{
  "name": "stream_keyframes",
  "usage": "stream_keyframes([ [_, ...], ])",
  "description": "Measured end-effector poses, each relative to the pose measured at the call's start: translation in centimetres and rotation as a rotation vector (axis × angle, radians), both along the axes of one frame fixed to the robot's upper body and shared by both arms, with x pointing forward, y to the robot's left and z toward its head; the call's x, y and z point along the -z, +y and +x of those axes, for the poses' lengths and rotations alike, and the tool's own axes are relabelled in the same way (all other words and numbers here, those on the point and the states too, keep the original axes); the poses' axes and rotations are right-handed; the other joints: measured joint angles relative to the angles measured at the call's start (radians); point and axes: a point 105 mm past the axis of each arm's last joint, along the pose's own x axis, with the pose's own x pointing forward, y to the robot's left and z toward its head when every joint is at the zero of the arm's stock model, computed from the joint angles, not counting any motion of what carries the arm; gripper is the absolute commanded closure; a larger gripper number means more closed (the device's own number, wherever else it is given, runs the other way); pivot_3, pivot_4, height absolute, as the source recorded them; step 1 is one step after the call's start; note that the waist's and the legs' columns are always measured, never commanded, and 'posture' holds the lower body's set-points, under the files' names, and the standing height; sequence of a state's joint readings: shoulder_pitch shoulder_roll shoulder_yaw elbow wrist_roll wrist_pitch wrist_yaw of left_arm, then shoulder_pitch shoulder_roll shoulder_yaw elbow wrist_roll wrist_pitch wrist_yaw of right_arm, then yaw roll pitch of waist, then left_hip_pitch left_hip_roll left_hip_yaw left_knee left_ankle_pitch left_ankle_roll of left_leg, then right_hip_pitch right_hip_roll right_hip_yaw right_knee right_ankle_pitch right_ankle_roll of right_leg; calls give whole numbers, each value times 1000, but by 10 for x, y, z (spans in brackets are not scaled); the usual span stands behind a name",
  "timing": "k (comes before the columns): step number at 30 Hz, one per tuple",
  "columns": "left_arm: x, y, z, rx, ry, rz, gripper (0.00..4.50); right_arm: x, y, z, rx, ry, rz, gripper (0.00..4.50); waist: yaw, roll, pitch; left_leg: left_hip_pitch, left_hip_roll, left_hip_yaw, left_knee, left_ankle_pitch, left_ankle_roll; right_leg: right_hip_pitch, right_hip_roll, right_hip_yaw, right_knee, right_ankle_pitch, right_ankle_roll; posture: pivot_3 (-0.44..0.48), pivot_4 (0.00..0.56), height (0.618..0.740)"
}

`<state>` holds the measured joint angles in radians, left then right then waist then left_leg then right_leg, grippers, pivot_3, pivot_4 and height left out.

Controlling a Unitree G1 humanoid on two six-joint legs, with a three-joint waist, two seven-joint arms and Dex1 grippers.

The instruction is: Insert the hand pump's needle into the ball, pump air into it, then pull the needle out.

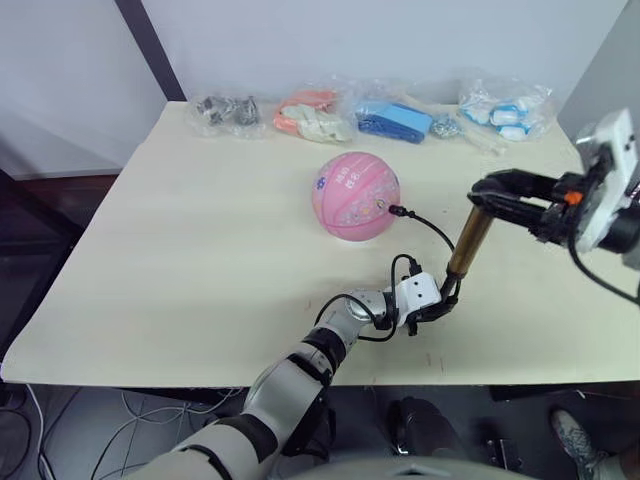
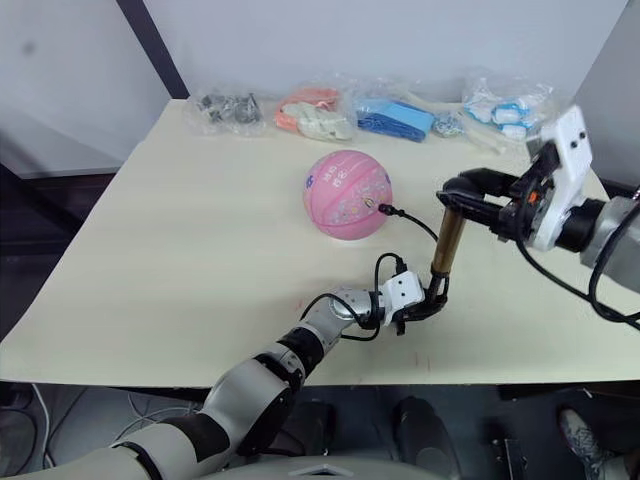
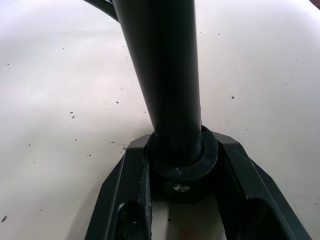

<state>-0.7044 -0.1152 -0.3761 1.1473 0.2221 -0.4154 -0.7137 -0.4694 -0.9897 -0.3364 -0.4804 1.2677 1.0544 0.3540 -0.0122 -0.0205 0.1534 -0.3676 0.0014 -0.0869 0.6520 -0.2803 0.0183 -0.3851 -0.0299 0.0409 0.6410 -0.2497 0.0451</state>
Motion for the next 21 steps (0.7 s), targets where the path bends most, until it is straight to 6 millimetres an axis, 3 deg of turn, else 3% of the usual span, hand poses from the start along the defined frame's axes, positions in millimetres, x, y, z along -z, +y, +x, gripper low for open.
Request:
stream_keyframes([
  [7,0,0,0,0,-1,-1,3358,-18,-3,-4,-4,-17,-6,2437,-2,-2,1,0,-1,1,0,0,0,0,-2,0,0,0,2,0,150,740],
  [14,1,-1,-1,3,0,1,3358,-12,-9,-8,17,-34,8,2437,0,-3,0,0,0,1,0,0,0,0,-2,-1,-1,-1,3,0,150,740],
  [19,1,0,0,-7,-4,5,3358,26,-11,-6,67,0,61,2437,-1,-9,-2,3,0,1,0,0,0,4,-1,0,0,-2,5,0,150,740],
  [21,2,2,1,-14,-4,8,3358,51,-4,-4,79,27,60,2438,-4,-10,-3,6,0,0,0,0,0,5,0,0,0,-3,6,0,150,740],
])
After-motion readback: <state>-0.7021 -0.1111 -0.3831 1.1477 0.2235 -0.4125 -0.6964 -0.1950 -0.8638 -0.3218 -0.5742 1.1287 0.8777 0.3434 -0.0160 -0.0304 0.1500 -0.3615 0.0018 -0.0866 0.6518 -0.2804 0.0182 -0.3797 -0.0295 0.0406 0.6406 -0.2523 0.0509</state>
